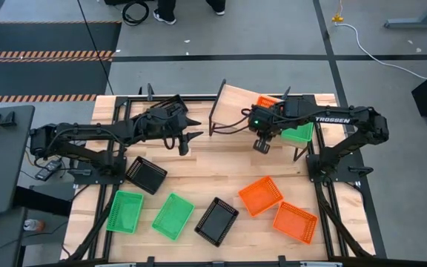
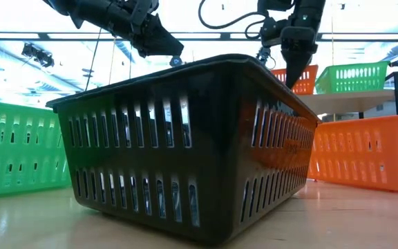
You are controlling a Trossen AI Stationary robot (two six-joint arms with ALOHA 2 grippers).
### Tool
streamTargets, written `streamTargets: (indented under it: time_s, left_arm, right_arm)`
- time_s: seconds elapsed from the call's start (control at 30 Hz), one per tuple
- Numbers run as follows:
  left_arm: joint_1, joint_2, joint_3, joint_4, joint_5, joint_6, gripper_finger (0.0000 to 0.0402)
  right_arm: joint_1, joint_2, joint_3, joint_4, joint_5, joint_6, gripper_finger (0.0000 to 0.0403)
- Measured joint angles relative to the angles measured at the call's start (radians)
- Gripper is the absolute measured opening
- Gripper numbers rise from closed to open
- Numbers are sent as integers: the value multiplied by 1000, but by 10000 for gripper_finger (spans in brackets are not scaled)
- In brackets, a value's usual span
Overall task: Stack baskets on shelf by color
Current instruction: Put the top orange bin on the shelf
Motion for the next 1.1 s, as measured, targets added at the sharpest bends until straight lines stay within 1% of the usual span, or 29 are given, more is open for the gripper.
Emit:
streamTargets:
  time_s: [0.2, 0.33, 0.43, 0.57, 0.7, 0.77, 0.93, 1.0, 1.1]
  left_arm:
    - [0, 0, 0, 0, 0, -2, 172]
    - [0, 0, 0, 0, 0, -3, 172]
    - [0, 0, 0, 0, 0, -3, 172]
    - [0, 0, 0, 0, 0, -4, 172]
    - [2, 0, 0, -2, -3, -3, 172]
    - [6, 0, 0, -11, -23, 1, 172]
    - [47, 0, 0, -82, -127, 0, 172]
    - [82, 1, 0, -122, -145, 3, 172]
    - [158, 13, 1, -190, -176, -8, 172]
  right_arm:
    - [7, 0, 0, 5, 2, 0, 68]
    - [6, -2, 0, 6, 38, -1, 89]
    - [6, -7, 0, 9, 42, -6, 103]
    - [5, -9, 0, 10, 49, -40, 112]
    - [-3, -9, 0, 14, 100, -79, 111]
    - [-10, -9, 0, 23, 111, -94, 111]
    - [-23, -9, 0, 35, 115, -124, 111]
    - [-23, -9, 10, 26, 113, -128, 111]
    - [-4, -9, 59, 25, 108, -128, 111]
